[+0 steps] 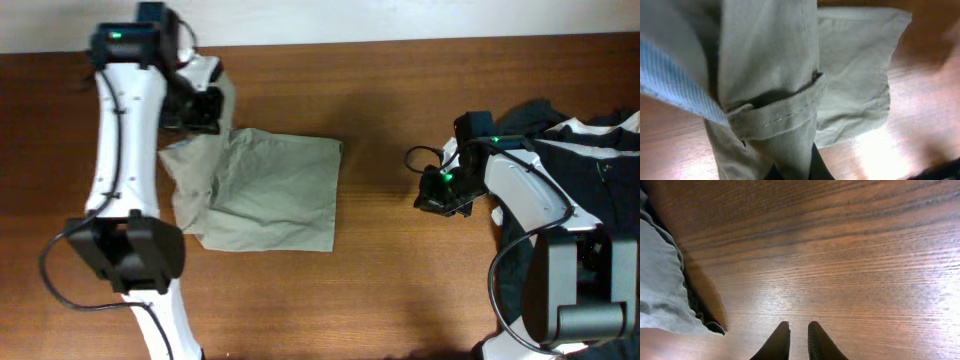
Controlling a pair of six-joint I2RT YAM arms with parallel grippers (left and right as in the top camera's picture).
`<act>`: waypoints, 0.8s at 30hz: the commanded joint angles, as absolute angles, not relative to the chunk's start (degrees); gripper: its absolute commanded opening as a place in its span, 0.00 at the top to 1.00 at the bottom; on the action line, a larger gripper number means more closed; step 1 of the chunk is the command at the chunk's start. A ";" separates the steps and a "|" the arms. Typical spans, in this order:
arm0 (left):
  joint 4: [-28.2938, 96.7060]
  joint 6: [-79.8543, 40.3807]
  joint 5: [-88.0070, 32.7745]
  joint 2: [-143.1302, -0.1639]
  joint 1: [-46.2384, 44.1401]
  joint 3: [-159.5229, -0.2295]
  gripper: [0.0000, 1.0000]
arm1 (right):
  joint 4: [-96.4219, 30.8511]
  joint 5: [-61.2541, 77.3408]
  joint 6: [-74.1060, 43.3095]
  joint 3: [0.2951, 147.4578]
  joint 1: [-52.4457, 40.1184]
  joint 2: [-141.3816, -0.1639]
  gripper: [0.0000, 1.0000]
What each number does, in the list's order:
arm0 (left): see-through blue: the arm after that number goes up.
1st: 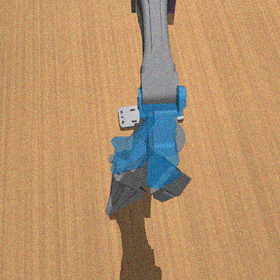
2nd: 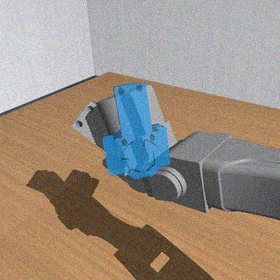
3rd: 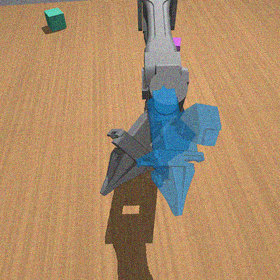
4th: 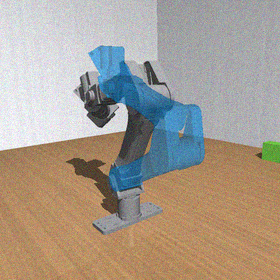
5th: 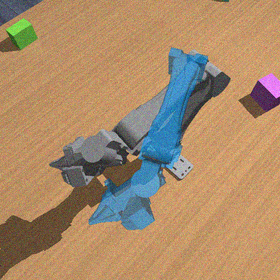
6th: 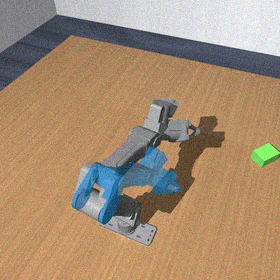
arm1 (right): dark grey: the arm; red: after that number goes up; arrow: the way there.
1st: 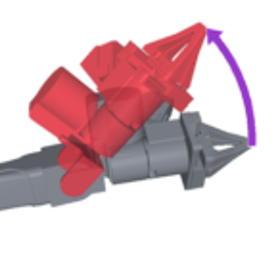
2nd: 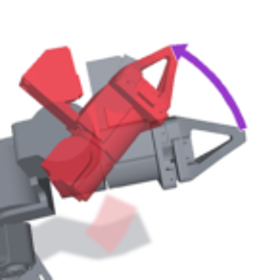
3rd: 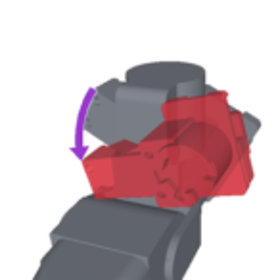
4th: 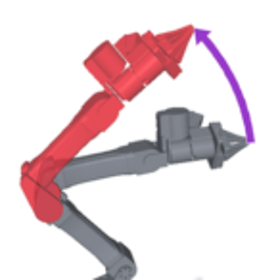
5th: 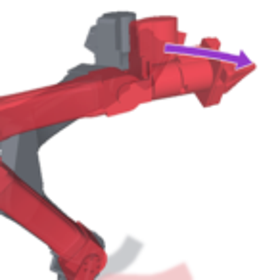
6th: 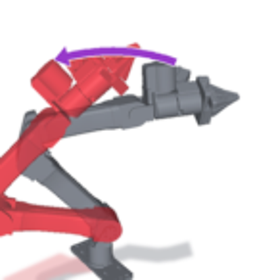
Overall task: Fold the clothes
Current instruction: 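Fold the left end of the shorts rightward with the left gripper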
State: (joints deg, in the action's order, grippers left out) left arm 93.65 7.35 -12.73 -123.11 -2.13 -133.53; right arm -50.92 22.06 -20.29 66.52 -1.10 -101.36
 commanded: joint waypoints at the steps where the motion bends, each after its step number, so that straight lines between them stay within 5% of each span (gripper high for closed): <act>1: 92.51 3.73 -9.15 -123.09 -7.49 -127.26 0.99 | -50.76 21.54 -18.26 66.67 -1.21 -100.66 0.82; 12: 67.85 -5.89 -21.23 -123.09 -18.37 -98.39 0.92 | -50.54 20.25 -18.24 66.63 -1.21 -100.75 0.82; 13: 66.13 -6.76 -21.26 -123.09 -18.37 -96.86 0.75 | -50.54 20.25 -18.26 66.63 -1.21 -100.75 0.82; 16: 62.65 -10.09 -23.38 -123.09 -18.37 -95.29 0.61 | -50.57 20.25 -18.26 66.63 -1.21 -100.77 0.82; 19: 62.37 -10.04 -34.59 -123.09 -18.22 -95.31 0.62 | -50.57 20.25 -18.26 66.63 -1.21 -100.75 0.82; 24: 63.16 -10.04 -45.87 -123.07 -17.52 -100.20 0.77 | -50.76 20.29 -18.24 66.63 -1.21 -100.77 0.82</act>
